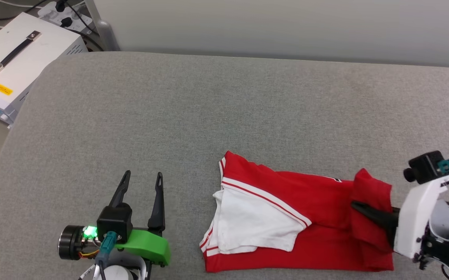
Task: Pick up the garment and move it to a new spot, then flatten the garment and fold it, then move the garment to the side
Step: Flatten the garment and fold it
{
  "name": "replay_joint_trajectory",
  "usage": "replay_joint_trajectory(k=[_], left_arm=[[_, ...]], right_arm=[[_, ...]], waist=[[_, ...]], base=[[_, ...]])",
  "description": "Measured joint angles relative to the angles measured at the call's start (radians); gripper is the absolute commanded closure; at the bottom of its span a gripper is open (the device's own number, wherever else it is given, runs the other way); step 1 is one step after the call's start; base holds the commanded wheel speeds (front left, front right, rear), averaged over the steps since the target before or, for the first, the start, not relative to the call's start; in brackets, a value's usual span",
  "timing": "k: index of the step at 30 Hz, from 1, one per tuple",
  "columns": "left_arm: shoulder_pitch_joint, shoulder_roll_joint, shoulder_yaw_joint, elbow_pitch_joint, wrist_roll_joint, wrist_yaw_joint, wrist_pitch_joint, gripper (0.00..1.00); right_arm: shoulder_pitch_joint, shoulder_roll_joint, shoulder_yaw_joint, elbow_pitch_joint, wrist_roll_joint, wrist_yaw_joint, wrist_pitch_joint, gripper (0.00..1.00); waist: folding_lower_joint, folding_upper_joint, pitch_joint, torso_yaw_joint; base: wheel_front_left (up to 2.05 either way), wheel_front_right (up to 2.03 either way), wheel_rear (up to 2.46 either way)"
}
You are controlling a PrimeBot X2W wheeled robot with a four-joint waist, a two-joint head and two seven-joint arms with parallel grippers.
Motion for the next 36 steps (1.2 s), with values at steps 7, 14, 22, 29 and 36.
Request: replay_joint_trajectory(k=[7, 14, 22, 29, 36], left_arm=[[-0.01, -0.019, 0.009, 0.001, 0.012, -0.017, 0.0, 0.0], [-0.034, -0.03, 0.012, 0.006, 0.02, -0.03, 0.0, 0.0], [-0.054, -0.043, 0.016, 0.01, 0.03, -0.035, 0.0, 0.0], [-0.053, -0.051, 0.025, 0.013, 0.03, -0.035, 0.0, 0.0], [-0.048, -0.051, 0.049, 0.014, 0.047, -0.035, 0.0, 0.0]], right_arm=[[-0.147, 0.088, 0.147, 0.035, -0.085, 0.0, 0.009, 1.0], [-0.281, 0.155, 0.305, 0.169, -0.141, 0.0, -0.021, 1.0], [-0.334, 0.209, 0.411, 0.398, -0.164, 0.0, -0.128, 1.0], [-0.348, 0.21, 0.449, 0.434, -0.164, 0.0, -0.229, 0.13], [-0.348, 0.141, 0.369, 0.316, -0.246, 0.0, -0.468, 0.0]], waist=[[0.0, 0.0, 0.036, 0.026], [0.0, 0.0, 0.068, 0.055], [0.0, 0.0, 0.094, 0.089], [0.0, 0.0, 0.09, 0.081], [0.0, 0.0, 0.05, 0.046]], base=[[0.0, 0.0, 0.0], [0.0, 0.0, 0.0], [0.0, 0.0, 0.0], [0.0, 0.0, 0.0], [0.0, 0.0, 0.0]])
